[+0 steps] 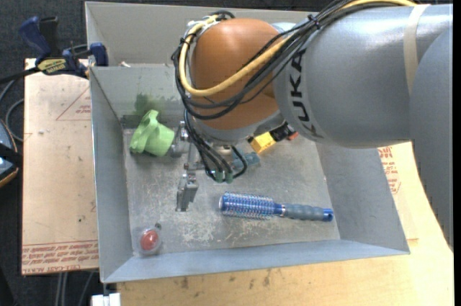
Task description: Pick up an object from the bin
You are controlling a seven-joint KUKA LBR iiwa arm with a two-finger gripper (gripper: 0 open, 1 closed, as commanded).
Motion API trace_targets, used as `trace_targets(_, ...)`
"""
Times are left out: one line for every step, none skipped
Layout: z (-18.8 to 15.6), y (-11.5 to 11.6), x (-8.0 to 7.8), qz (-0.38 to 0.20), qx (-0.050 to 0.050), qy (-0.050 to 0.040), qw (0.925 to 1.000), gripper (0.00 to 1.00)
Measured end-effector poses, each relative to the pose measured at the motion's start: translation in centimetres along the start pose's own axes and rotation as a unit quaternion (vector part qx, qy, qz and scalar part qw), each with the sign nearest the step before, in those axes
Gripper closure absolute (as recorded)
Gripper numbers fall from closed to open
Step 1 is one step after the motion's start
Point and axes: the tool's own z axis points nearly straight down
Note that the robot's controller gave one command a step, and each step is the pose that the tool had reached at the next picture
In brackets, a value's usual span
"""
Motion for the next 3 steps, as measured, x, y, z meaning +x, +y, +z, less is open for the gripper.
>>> trace_targets(9.0,-5.1,4.5,0.013,0.002,0.0019,0.9999,0.0)
trace_targets(8.3,-13.5,2.5,-0.009,0.001,-0.0044,1.0,0.0)
trace_targets(14.1,-19.2,2.8,0.104,-0.001,-0.0038,0.9946,0.0)
